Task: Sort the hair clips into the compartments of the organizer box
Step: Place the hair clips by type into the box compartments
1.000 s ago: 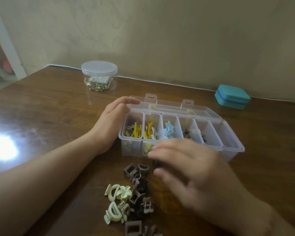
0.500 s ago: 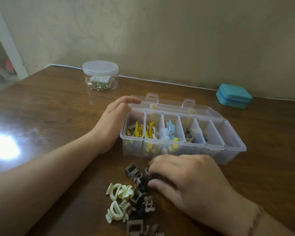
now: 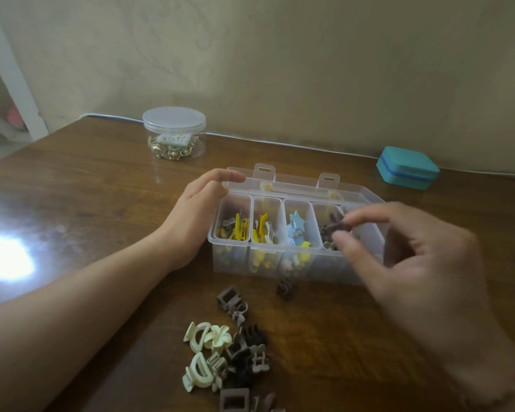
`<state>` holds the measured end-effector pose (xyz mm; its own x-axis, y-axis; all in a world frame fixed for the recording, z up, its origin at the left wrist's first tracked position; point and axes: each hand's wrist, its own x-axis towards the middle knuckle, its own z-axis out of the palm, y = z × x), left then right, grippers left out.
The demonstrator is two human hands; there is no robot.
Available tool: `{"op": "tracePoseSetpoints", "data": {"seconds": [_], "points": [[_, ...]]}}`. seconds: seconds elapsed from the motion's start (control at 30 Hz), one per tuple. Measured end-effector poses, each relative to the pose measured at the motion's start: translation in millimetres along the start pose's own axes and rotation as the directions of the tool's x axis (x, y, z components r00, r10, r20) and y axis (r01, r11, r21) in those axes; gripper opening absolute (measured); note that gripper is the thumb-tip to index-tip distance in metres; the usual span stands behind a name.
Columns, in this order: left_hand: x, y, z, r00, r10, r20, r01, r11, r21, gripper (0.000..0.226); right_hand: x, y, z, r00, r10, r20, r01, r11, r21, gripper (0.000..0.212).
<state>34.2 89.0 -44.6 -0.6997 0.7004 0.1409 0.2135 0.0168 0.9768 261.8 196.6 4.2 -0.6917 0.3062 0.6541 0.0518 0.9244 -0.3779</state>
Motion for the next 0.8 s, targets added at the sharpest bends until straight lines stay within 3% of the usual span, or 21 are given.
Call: {"op": "tracePoseSetpoints", "data": {"seconds": [0.07, 0.17, 0.33, 0.4, 0.47, 0.57, 0.73, 0.8], "points": [[0, 1, 0, 1.0, -0.002, -0.001, 0.002, 1.0, -0.001, 0.035, 1, 8, -3, 0.997, 0.066, -0.043, -0.068, 0.997, -0.036, 0.014], [1, -2, 0, 1.0, -0.008, -0.008, 0.008, 1.0, -0.007, 0.037, 3, 13, -1, 0.995, 0.101, 0.006, -0.1, 0.987, -0.125, 0.015], [2, -3, -1, 1.0, 0.002, -0.015, -0.002, 1.0, -0.002, 0.038, 1, 3, -2, 1.0, 0.008, -0.03, -0.01, 0.996, -0.088, 0.009], [2, -4, -2, 1.0, -0.003, -0.001, 0.003, 1.0, 0.004, 0.038, -4, -9, 2, 0.992, -0.093, 0.082, 0.095, 0.995, -0.021, 0.011], [3, -4, -2, 1.0, -0.003, 0.011, 0.003, 1.0, -0.005, 0.038, -11, -14, 12, 0.945, -0.154, 0.289, 0.162, 0.987, -0.003, 0.019], [3, -5, -2, 1.0, -0.006, 0.007, 0.006, 1.0, -0.011, 0.038, -19, -12, 29, 0.862, -0.124, 0.491, 0.225, 0.963, -0.151, 0.026], [1, -2, -1, 1.0, 0.007, -0.007, -0.007, 1.0, 0.009, 0.039, -17, -2, 32, 0.806, -0.138, 0.575, 0.202, 0.978, -0.049, 0.023], [0, 0, -1, 1.0, -0.003, -0.007, 0.003, 1.0, 0.011, 0.039, -12, -2, 21, 0.867, -0.174, 0.467, 0.182, 0.983, 0.029, 0.02]]}}
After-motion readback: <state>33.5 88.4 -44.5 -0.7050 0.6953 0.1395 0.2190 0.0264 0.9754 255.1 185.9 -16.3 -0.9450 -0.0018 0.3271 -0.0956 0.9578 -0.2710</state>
